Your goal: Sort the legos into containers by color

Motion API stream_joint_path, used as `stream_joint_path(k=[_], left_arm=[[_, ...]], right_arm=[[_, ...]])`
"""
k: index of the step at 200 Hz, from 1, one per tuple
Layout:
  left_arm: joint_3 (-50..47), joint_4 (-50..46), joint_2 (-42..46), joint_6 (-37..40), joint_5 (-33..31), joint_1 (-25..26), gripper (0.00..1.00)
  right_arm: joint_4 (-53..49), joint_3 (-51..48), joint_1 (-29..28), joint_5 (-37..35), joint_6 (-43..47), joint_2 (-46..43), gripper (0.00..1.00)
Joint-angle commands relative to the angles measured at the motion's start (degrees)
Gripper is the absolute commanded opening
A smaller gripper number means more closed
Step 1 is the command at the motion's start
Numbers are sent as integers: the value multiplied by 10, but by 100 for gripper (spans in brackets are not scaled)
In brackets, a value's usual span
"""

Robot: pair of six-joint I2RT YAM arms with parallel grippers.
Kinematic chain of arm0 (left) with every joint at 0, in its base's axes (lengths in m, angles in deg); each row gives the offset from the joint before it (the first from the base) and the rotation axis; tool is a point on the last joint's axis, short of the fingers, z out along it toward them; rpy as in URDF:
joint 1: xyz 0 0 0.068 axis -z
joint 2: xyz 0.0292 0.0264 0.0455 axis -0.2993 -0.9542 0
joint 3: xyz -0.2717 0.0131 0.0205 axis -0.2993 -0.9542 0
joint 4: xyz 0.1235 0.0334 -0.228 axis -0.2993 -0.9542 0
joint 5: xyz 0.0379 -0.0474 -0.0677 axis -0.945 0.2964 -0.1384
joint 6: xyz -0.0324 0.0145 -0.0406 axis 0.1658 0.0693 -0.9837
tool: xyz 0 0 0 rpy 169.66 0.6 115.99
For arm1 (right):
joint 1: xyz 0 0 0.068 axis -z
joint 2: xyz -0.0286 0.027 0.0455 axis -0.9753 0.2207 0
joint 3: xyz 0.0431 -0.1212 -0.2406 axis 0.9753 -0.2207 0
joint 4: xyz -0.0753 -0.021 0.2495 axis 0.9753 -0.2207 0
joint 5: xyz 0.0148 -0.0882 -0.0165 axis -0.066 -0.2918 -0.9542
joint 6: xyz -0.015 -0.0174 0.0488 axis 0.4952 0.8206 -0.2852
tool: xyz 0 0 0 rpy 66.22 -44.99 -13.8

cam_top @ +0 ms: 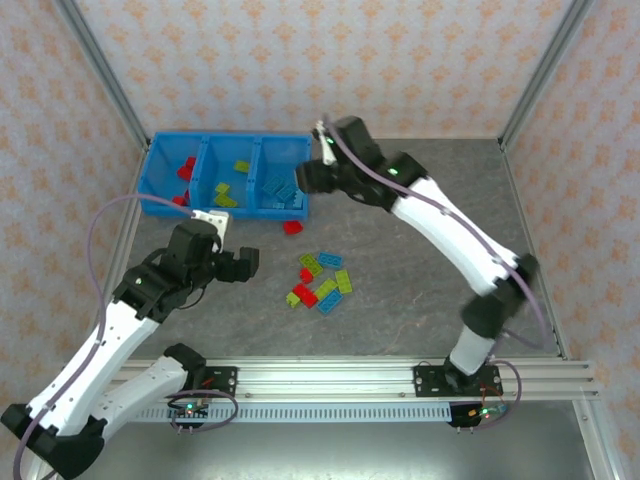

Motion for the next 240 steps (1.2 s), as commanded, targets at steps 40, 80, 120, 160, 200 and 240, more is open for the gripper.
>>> stream_joint_path(k=[40,80,120,160,200,240], left_arm=[[-53,78,-76,-83,76,111,98],[-65,123,-230,-58,28,202,92],[-63,166,-351,-28,18,220,85],[-69,185,-391,-16,-18,219,65],[-69,194,-430,-10,-27,220,48],[-79,201,-411,-18,-27,221,29]], right_arm=[[79,-405,-1,121,-96,-329,77],[77,-496,-1,113,-101,-388,82],[65,-477,-1,90,-102,-360,82],[66,-469,-1,93,-103,-332,82],[66,-474,-1,90,-108,-318,82],[68,-479,-1,102,-108,-319,82]])
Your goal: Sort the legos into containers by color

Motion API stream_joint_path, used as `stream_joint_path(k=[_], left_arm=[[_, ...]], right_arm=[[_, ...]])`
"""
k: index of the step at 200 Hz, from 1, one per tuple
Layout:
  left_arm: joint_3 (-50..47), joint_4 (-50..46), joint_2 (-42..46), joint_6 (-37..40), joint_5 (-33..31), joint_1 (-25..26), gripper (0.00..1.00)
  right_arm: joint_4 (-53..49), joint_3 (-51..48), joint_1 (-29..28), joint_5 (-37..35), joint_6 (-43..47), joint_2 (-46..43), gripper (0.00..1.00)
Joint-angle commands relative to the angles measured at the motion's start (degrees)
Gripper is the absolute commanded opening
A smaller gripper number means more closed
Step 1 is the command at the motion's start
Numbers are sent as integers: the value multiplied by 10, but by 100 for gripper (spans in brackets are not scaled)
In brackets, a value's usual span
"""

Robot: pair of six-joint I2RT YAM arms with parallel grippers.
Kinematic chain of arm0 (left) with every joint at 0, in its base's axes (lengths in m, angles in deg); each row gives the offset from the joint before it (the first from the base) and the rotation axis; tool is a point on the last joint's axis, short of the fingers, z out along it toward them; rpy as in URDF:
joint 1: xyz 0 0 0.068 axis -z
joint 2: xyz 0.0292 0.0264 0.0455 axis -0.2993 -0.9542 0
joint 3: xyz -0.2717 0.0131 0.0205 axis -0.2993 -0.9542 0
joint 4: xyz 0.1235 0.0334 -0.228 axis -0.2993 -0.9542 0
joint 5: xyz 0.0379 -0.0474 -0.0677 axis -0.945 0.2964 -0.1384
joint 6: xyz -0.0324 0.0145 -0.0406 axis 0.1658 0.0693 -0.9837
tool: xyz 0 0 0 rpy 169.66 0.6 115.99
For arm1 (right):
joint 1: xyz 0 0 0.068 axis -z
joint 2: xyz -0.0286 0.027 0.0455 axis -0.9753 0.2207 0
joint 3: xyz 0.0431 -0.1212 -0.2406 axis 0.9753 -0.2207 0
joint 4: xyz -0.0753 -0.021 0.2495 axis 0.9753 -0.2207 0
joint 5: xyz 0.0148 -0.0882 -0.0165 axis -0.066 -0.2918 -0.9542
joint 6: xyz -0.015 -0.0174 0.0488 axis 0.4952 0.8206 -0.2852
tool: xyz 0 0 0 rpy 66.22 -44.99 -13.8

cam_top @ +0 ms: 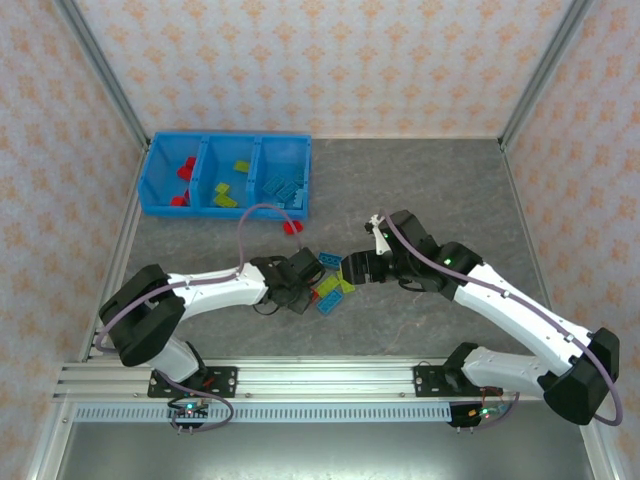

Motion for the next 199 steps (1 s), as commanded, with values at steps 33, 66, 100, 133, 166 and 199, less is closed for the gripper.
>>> stream_joint_path(k=[33,66,100,133,166,199], left_arm=[[-17,-33,71,-10,-49,2,29],[-11,-62,126,-17,-73,-8,31],[27,-75,160,-1,-97,-100,31],[106,-28,148,19,-79,-242,34],[241,-10,47,25,-79,-358,35],[410,-32,-105,34,-56,-423,34]], right_arm=[[7,10,-1,8,-10,-5,82],[12,8,-1,8,-12,-14,82],[22,1,-1,8,-18,-23,82],[25,2,-1,8,-25,-25,82],[29,-1,-1,11,-33,-34,82],[31,-9,-1,10,-43,-47,81]])
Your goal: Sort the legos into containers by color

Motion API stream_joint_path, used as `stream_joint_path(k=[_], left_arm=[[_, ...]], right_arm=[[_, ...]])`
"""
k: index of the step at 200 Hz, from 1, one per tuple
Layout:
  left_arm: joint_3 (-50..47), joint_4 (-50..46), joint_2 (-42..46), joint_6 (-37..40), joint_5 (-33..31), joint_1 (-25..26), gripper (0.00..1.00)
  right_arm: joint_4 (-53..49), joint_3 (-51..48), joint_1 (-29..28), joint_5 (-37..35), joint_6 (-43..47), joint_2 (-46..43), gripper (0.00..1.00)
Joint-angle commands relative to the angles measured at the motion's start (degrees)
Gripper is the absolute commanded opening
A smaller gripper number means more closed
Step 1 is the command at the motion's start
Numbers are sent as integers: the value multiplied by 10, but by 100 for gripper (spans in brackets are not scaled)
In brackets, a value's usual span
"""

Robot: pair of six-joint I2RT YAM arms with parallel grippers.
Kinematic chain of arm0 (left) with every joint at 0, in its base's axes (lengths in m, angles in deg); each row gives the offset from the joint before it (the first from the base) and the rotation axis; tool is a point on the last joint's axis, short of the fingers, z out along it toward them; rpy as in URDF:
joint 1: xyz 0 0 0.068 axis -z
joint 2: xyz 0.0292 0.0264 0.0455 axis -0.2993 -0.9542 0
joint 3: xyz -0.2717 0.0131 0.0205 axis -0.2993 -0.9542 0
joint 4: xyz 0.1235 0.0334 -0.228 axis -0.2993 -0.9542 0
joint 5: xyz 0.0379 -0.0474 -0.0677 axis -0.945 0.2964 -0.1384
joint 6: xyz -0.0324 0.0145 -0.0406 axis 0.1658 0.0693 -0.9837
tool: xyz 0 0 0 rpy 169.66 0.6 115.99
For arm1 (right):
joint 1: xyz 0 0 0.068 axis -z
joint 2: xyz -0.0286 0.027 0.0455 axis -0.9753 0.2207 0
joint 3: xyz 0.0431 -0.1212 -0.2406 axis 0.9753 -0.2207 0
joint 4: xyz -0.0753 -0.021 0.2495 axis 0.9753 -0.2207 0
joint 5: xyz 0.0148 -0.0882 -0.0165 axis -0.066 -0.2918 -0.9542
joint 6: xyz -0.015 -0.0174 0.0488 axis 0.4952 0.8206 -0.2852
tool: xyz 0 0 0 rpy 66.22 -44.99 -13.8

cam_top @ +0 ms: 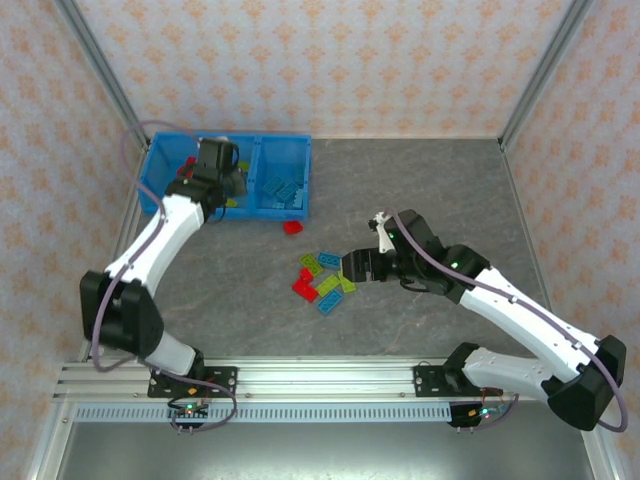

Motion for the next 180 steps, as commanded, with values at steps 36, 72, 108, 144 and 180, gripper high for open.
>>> stream_joint_path(k=[36,72,108,144,180], left_arm=[[252,-54,-221,19,41,-62,43],[326,-103,-247,35,66,-64,63],[209,-53,-99,-8,129,-55,63],[69,-66,99,-10,149,34,63],[-17,-140,253,37,119,177,63]], right_arm=[[0,-7,-1,-6,-15,-30,81],[-9,-12,-1,-21,-16,-45,81],[1,-17,-1,-48,-18,-30,81],[37,1,-1,-58,-25,37,82],[106,43,-1,-50,-48,153,82]])
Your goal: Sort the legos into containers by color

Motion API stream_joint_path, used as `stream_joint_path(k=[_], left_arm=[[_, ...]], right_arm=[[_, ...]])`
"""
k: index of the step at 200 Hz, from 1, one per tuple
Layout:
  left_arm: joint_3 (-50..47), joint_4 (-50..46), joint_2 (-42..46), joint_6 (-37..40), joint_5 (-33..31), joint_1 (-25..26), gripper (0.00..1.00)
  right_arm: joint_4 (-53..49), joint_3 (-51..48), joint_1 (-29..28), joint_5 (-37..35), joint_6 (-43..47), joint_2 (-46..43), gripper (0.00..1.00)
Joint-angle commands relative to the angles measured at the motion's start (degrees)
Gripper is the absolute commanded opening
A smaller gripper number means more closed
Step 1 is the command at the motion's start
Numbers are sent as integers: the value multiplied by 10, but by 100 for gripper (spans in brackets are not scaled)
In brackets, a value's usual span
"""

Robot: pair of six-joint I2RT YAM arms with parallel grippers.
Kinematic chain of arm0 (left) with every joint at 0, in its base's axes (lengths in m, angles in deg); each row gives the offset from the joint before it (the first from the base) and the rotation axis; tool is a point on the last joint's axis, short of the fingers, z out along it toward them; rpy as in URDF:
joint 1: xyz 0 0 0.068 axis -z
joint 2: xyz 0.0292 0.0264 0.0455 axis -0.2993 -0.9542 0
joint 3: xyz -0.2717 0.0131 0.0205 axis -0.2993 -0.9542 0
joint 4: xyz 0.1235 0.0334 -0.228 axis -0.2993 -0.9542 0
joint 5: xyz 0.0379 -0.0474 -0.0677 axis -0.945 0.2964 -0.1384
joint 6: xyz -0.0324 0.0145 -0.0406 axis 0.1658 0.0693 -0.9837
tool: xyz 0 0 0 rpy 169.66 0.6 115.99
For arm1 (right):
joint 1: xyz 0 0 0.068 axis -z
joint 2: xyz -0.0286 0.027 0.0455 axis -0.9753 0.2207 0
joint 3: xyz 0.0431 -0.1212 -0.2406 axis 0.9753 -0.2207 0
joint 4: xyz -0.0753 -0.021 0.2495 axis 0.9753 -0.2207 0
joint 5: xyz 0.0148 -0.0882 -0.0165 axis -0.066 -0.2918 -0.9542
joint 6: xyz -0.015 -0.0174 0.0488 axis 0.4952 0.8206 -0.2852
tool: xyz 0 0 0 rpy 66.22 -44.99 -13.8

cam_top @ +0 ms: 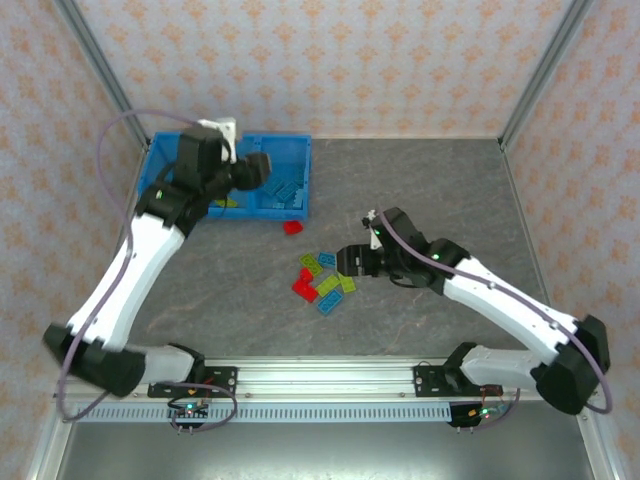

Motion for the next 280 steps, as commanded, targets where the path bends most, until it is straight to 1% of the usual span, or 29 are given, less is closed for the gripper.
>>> stream_joint_path(k=[1,12,27,37,47,63,75,100,123,162,201,237,256,280], left_arm=[[-49,-79,64,36,-16,65,63],[-65,-110,94,58,-24,99,63],[-86,-146,129,85,-40,117,63],[-104,-156,149,103,-59,117,64],[-125,-153,169,118,-91,117,66],[-155,-137,190,131,-135,117,68],[-166,-131,194,135,-154,117,70],[-185,-131,194,141,-183,115,74],[-205,-136,200,141,-208,114,78],[-215,-136,208,136,-228,114,81],[-216,-131,212,132,-219,114,82],[-217,-131,211,132,-219,112,83],[-217,-132,209,132,-219,113,83],[-217,-133,209,132,-222,112,83]], right_arm=[[69,41,-1,-12,-24,64,82],[89,60,-1,-9,-34,106,82],[112,92,-4,-9,-51,169,81],[129,112,-13,-24,-61,210,81],[135,140,-25,-61,-65,251,81],[120,198,-44,-125,-62,323,81],[107,243,-53,-162,-61,374,82],[106,311,-62,-210,-61,459,85],[98,364,-62,-236,-91,517,88],[134,403,-67,-270,-133,569,94],[132,434,-67,-313,-161,608,94],[126,453,-67,-324,-168,632,90],[118,454,-67,-313,-177,636,83],[117,429,-67,-306,-187,623,74]])
